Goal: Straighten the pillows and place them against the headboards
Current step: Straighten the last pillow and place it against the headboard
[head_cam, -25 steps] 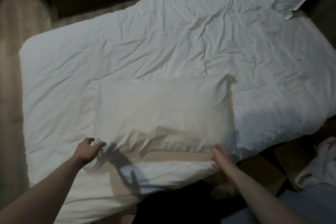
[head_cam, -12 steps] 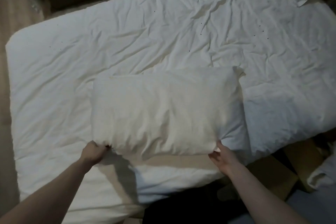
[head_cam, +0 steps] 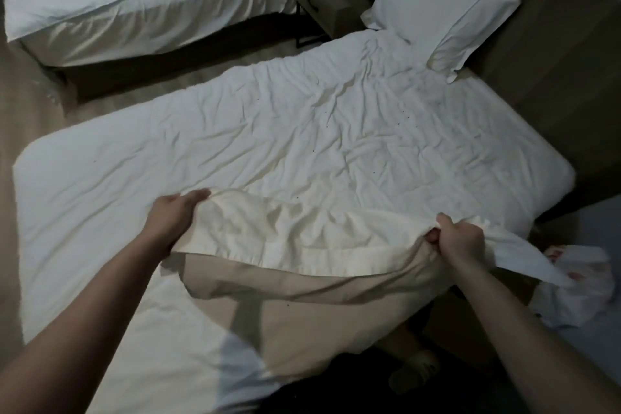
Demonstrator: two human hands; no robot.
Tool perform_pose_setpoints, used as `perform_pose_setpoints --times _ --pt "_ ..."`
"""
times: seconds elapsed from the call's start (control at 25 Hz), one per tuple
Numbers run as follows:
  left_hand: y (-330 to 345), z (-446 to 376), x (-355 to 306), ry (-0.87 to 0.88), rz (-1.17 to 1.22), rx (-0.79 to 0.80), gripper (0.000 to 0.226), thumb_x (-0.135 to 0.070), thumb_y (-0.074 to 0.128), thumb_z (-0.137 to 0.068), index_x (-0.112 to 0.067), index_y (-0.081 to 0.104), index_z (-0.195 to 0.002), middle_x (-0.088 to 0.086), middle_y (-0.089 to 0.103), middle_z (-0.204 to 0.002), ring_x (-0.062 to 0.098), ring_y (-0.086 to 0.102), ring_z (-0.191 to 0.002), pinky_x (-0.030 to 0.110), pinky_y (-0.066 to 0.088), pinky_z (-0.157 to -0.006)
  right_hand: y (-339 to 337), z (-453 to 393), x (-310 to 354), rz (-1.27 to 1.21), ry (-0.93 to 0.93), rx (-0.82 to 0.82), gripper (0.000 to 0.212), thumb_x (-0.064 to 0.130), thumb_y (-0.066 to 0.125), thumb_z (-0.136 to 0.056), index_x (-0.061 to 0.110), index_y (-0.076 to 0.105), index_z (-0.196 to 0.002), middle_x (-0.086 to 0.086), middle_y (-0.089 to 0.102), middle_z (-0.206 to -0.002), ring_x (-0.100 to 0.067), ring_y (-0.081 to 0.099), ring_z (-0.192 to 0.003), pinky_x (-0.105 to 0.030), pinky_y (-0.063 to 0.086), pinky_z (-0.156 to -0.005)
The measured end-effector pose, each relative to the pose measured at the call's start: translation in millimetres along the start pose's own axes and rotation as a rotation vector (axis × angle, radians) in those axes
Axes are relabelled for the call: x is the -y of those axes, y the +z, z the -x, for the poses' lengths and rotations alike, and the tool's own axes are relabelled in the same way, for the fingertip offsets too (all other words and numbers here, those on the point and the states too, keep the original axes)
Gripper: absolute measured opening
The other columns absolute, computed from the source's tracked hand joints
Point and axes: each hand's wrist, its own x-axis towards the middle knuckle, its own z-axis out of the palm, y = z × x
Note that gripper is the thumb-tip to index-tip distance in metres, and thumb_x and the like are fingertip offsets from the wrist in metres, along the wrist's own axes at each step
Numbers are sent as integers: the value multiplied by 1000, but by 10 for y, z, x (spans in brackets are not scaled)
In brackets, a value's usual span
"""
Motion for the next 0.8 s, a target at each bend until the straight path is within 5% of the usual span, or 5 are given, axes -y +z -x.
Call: perform_pose_setpoints --times 0.16,0.28,0.48,0.64,0.8 --pt "465 -293 324 -238 -124 135 63 -38 80 -83 6 65 -125 21 69 -117 37 70 -96 44 58 -85 -86 -52 -613 133 52 170 56 47 53 -90 -3 75 -98 -26 74 -117 -42 68 -109 -44 52 -94" --pt "803 -445 509 -271 -32 95 66 -37 82 -78 9 67 -123 27 70 -125 44 69 -110 51 58 -93 -53 40 -959 148 -85 316 19 17 71 -90 11 68 -108 -14 73 -122 -32 68 -113 -39 52 -101" --pt "1039 -523 171 -173 -204 -1 47 -39 73 -89 6 61 -84 21 64 -104 41 64 -99 43 52 -85 -93 -122 -806 439 -426 254 86 21 77 -79 21 35 -155 -6 42 -154 -28 46 -137 -38 40 -113" --pt "1186 -607 161 -138 -357 3 59 -47 65 -94 10 65 -105 23 63 -108 44 63 -105 43 49 -87 -217 -661 -601 706 -490 287 101 60 69 -81 33 15 -162 2 28 -166 -27 30 -149 -45 31 -120" --pt "1489 -611 57 -133 -489 -2 64 -52 73 -84 7 69 -107 25 72 -107 41 68 -93 44 55 -81 -291 -1323 -500 937 -470 424 68 78 54 -81 37 56 -135 4 61 -139 -24 50 -133 -41 33 -108"
